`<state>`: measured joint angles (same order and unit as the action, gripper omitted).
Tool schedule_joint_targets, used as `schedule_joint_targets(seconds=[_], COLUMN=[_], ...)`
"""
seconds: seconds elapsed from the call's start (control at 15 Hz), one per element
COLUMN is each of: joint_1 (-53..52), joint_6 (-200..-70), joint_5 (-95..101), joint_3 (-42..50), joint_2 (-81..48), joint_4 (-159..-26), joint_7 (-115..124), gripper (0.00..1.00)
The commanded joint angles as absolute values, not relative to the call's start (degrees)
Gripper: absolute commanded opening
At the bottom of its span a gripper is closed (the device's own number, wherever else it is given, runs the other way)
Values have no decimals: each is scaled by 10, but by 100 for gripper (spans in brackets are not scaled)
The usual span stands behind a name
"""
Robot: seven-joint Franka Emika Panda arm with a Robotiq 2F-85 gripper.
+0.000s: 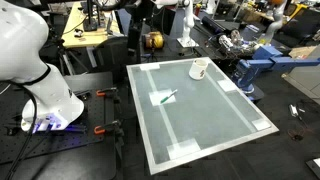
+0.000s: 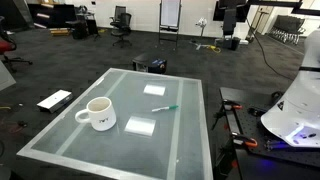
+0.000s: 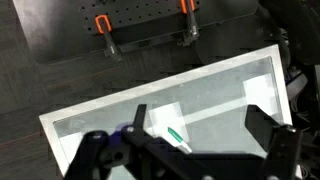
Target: Put the marker in the cup
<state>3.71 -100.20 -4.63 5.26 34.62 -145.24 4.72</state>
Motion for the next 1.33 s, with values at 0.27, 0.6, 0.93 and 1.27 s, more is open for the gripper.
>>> schedule_joint_targets(seconds=[0.27,0.6,0.93,1.27], joint_1=[45,43,43,37], joint_6=[-1001,-1056,-1180,-1305], joint_5=[-49,-42,-24,-6], joint_3=[46,33,11,-7], joint_2=[346,346,333,286], joint_4=[-1452,-1475,-1524,-1559], joint_7=[44,51,62,55], gripper=[100,100,100,100])
